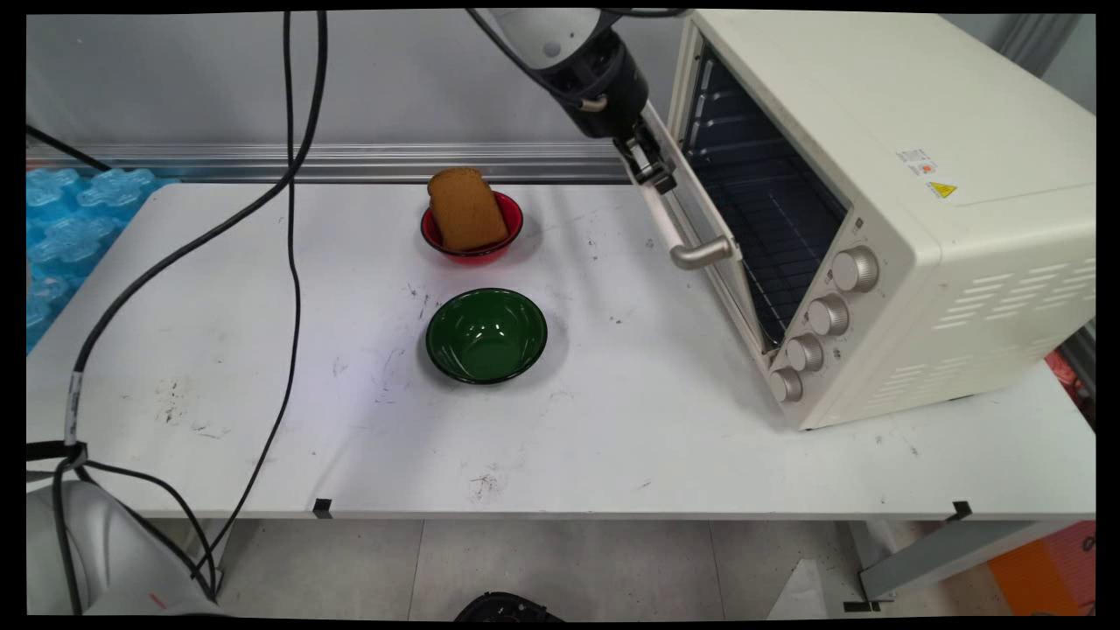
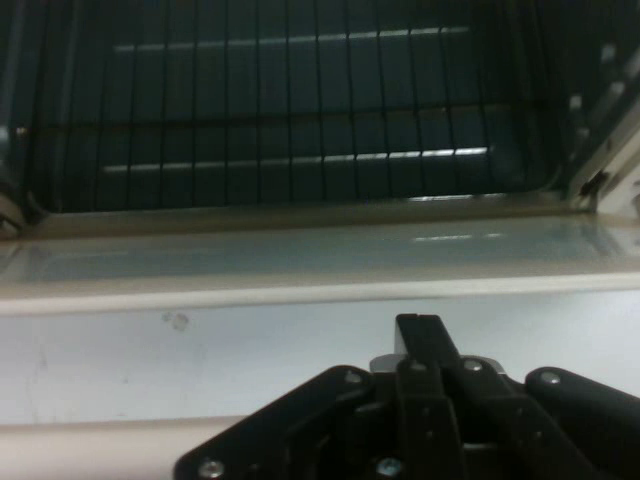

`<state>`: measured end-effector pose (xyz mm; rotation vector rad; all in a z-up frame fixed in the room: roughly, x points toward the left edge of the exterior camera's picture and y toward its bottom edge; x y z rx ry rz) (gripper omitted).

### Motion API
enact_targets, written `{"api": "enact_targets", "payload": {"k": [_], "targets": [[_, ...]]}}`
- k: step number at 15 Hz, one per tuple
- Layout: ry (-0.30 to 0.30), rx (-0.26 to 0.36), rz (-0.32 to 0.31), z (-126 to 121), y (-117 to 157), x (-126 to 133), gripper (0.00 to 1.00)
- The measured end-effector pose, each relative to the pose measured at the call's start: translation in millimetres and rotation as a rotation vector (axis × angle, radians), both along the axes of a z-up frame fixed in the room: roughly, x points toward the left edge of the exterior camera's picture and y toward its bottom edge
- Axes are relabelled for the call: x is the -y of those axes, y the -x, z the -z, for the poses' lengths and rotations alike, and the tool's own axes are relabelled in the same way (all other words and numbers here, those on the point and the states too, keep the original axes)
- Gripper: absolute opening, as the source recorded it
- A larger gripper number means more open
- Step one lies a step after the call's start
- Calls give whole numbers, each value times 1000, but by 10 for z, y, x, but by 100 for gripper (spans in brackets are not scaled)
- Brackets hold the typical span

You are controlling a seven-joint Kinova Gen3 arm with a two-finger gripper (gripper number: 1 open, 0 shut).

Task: Open the oven

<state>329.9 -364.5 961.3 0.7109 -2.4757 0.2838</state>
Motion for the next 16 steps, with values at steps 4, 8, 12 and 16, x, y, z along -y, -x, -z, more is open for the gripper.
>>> {"api": "enact_targets", "payload": {"k": [4, 8, 12, 16], "targets": [[3, 14, -7, 79, -76, -18, 0], [1, 33, -16, 168, -181, -60, 0], [-3, 50, -22, 264, -288, -122, 0], [-6, 59, -25, 352, -374, -179, 0]]}}
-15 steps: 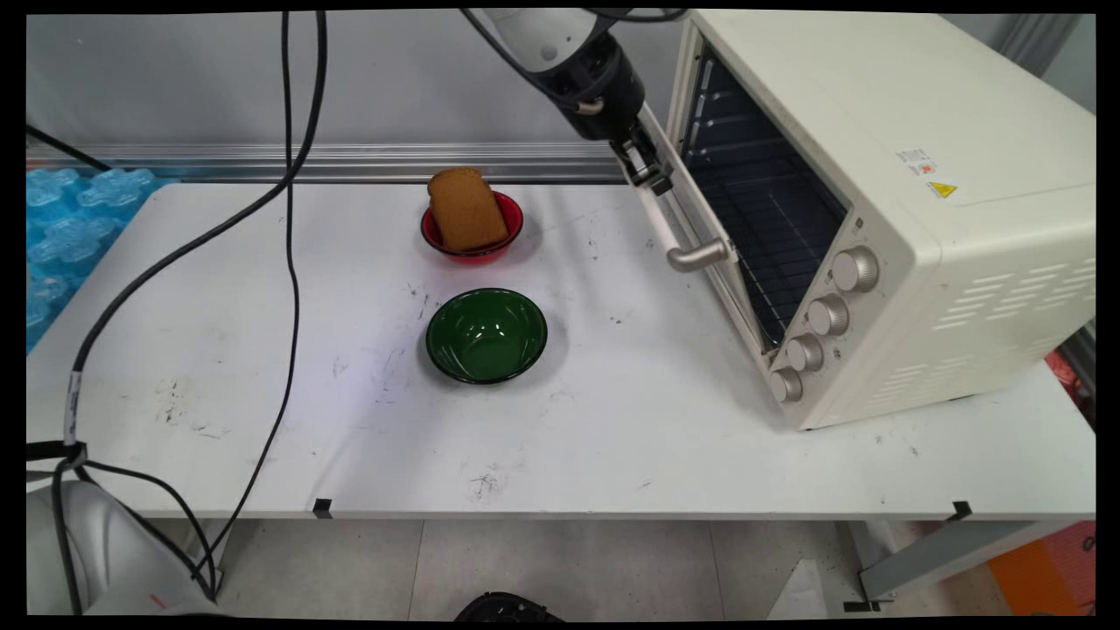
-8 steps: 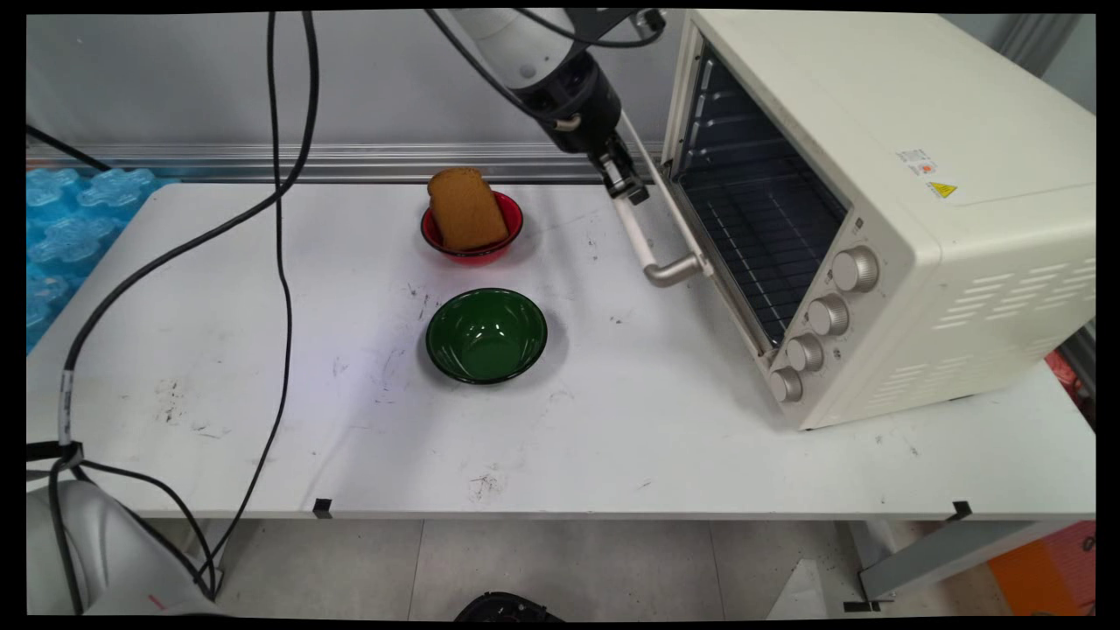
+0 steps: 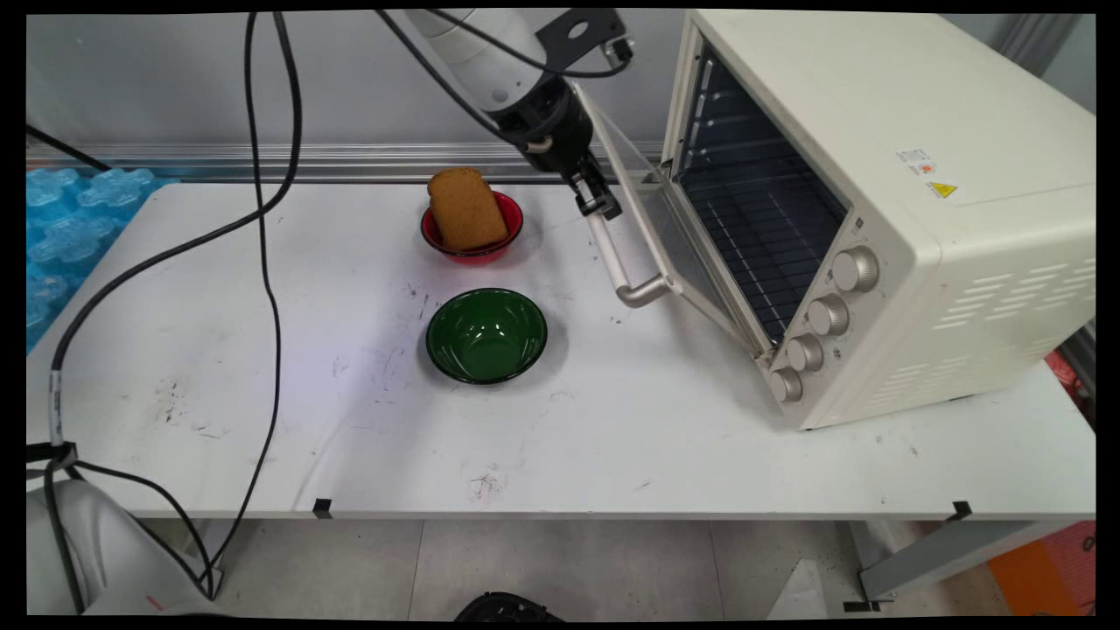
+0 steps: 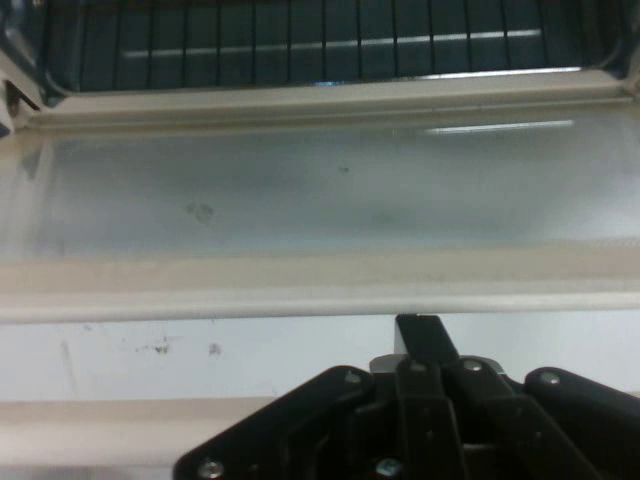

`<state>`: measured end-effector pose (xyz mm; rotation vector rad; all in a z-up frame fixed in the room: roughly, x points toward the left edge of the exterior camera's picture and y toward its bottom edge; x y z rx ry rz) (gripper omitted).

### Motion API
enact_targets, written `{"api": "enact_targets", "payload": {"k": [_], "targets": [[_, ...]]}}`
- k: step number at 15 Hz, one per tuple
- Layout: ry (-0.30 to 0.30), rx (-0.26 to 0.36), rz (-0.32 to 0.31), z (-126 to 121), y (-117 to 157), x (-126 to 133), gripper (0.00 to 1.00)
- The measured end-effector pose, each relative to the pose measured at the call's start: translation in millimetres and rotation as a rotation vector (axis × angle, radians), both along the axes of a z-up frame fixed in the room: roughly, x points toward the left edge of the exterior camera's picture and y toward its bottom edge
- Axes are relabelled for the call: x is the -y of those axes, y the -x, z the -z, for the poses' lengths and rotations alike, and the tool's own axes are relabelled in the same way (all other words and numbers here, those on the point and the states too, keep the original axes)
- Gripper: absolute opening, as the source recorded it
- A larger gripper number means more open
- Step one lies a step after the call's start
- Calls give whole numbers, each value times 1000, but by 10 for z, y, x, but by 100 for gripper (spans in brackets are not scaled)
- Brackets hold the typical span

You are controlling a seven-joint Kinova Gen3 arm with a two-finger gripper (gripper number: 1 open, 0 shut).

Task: Open the oven

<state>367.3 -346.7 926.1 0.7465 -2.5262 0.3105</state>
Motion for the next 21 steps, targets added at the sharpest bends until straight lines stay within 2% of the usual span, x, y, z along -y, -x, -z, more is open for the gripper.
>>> {"api": "enact_targets", "payload": {"k": [12, 21], "targets": [[-12, 9, 16, 446, -304, -170, 0], [-23, 19, 30, 649, -475, -291, 0]]}}
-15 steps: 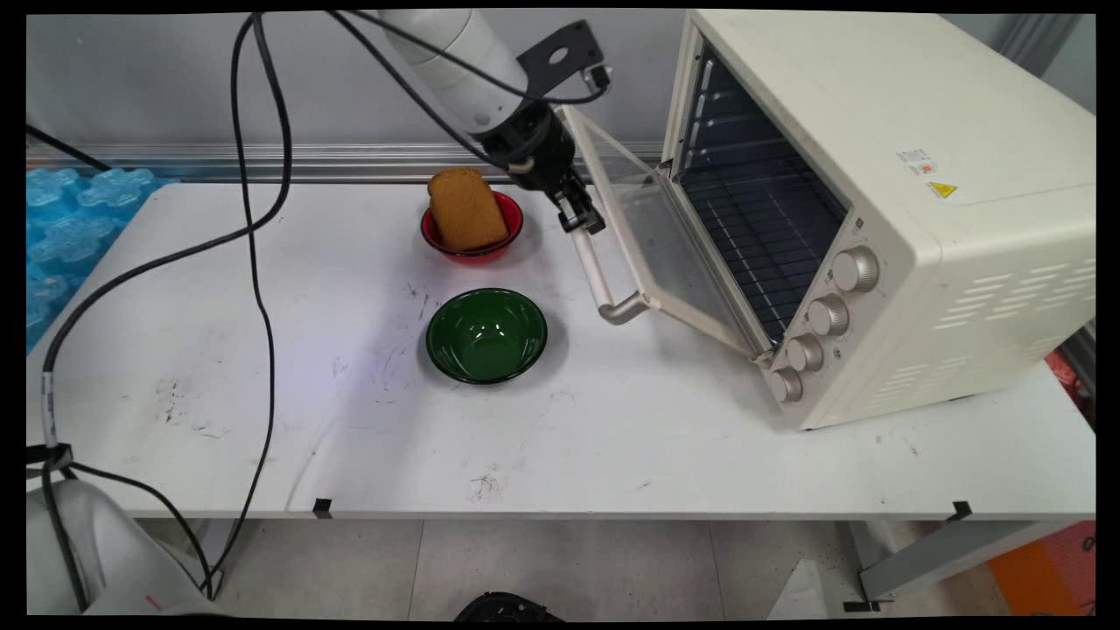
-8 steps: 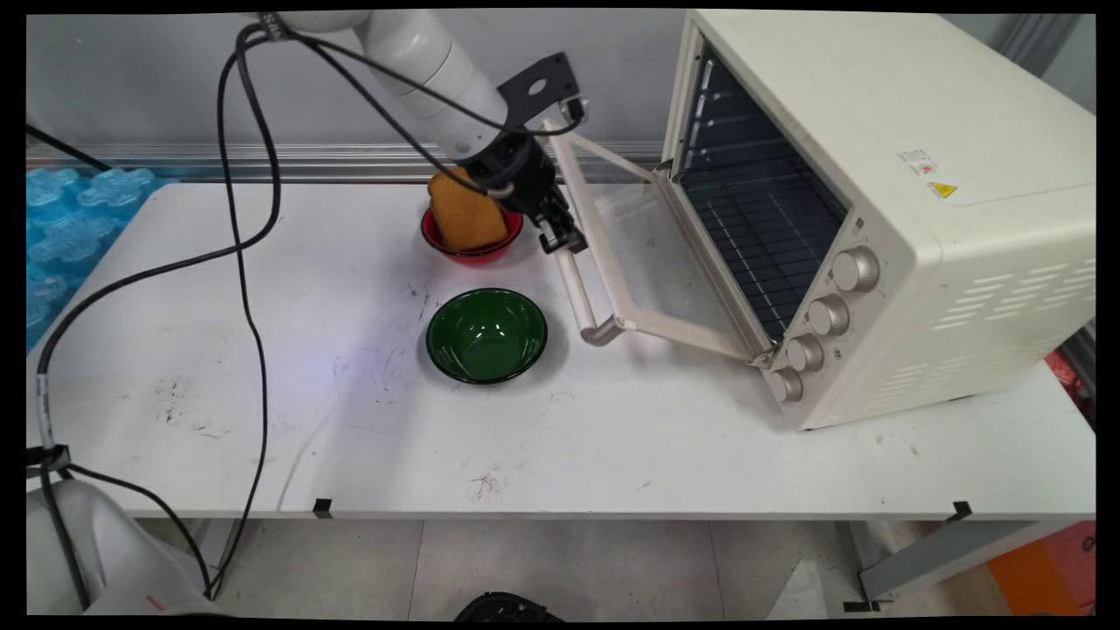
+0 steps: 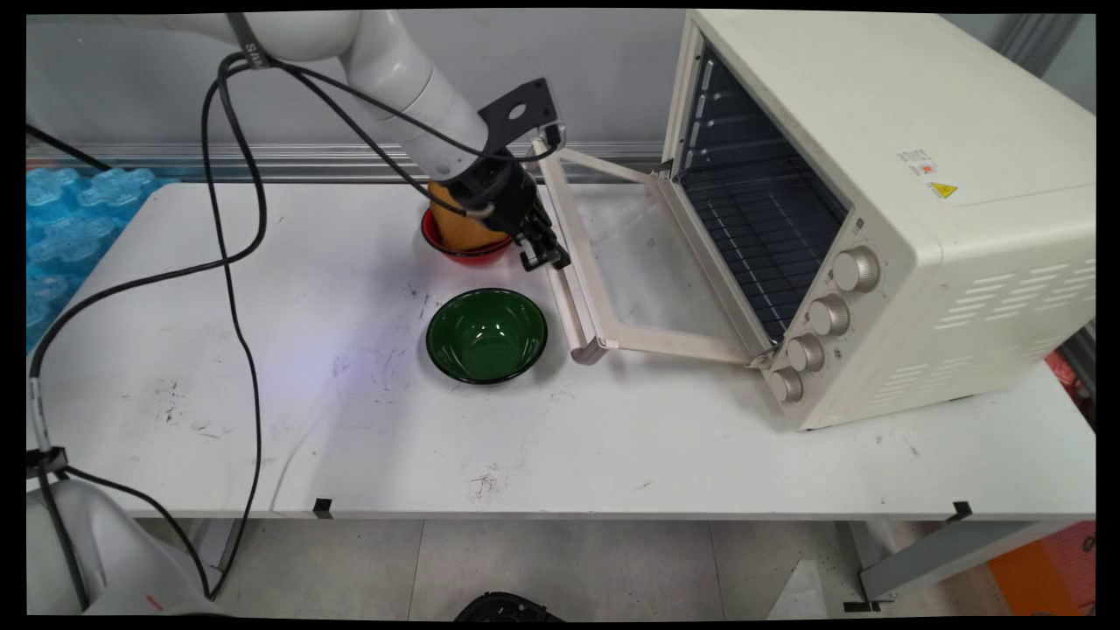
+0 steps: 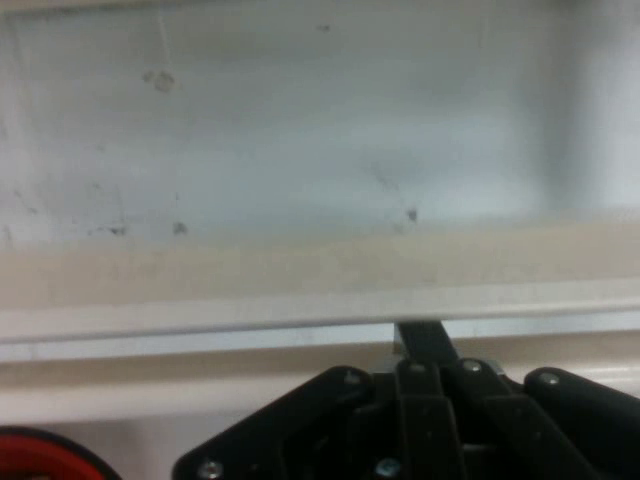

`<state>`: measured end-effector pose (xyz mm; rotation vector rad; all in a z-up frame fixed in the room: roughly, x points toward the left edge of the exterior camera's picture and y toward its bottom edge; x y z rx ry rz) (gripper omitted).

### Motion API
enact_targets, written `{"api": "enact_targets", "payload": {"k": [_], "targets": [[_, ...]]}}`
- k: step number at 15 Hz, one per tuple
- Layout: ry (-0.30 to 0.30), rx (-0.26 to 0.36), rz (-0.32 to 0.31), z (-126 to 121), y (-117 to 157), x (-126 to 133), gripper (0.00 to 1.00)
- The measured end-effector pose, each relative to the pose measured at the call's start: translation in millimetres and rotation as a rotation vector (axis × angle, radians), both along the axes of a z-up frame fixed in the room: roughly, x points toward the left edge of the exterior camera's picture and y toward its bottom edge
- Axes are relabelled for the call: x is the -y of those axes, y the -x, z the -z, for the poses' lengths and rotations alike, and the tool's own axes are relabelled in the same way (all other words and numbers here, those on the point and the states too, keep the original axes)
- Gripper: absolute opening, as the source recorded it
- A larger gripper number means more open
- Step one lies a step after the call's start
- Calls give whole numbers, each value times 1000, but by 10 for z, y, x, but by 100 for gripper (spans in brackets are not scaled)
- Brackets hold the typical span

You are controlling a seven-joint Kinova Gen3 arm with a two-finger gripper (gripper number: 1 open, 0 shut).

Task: Open the oven

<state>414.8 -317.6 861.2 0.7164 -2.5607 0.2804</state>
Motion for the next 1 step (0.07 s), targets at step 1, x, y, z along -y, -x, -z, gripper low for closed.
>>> {"api": "enact_targets", "payload": {"k": [1], "targets": [[-1, 2, 1, 7, -13, -14, 0]]}}
